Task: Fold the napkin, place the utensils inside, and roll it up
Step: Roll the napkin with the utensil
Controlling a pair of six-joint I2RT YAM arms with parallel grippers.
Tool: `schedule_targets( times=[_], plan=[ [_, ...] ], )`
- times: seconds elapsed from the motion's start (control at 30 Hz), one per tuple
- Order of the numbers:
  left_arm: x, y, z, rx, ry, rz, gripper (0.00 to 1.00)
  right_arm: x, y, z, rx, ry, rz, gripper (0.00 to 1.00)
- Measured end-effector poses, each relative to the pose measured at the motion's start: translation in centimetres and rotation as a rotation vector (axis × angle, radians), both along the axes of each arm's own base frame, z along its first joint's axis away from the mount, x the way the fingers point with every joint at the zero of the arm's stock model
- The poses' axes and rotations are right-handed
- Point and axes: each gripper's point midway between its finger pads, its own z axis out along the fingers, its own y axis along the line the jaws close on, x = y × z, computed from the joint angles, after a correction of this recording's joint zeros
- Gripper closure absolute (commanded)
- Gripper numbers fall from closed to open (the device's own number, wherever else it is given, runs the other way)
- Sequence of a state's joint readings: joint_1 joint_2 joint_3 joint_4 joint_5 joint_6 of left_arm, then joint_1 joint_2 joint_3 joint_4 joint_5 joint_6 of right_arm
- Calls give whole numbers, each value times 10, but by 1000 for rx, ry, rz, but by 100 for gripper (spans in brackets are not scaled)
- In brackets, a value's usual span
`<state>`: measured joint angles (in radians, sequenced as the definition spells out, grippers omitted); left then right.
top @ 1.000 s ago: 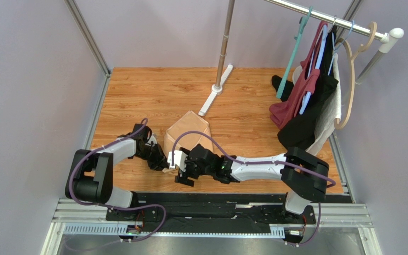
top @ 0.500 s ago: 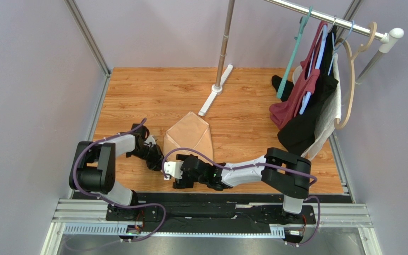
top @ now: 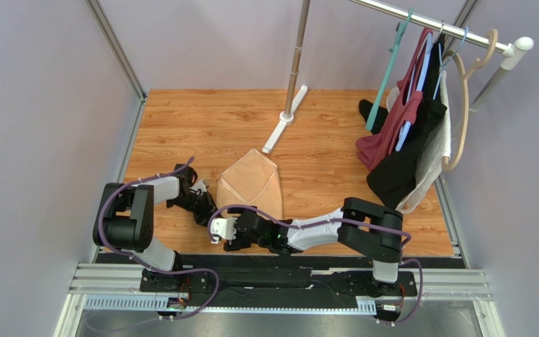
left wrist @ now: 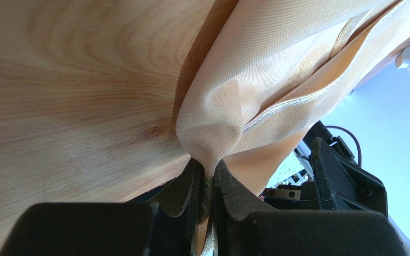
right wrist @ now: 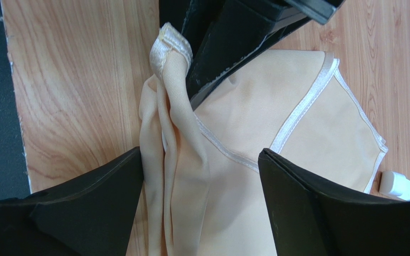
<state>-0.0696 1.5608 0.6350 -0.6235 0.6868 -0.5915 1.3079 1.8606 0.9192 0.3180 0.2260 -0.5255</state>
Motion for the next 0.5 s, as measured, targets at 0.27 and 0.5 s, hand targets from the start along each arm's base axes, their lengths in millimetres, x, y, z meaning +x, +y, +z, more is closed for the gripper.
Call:
schedule_targets(
  times=[0.27,0.5],
  plan=[
    [2,-1,1,-11,6,-1,100,6,7,-9,-28,26,-1,61],
    [8,-2,2,-21,-20,-5,94,0,6,-17,-62,96,40,100]
  ],
)
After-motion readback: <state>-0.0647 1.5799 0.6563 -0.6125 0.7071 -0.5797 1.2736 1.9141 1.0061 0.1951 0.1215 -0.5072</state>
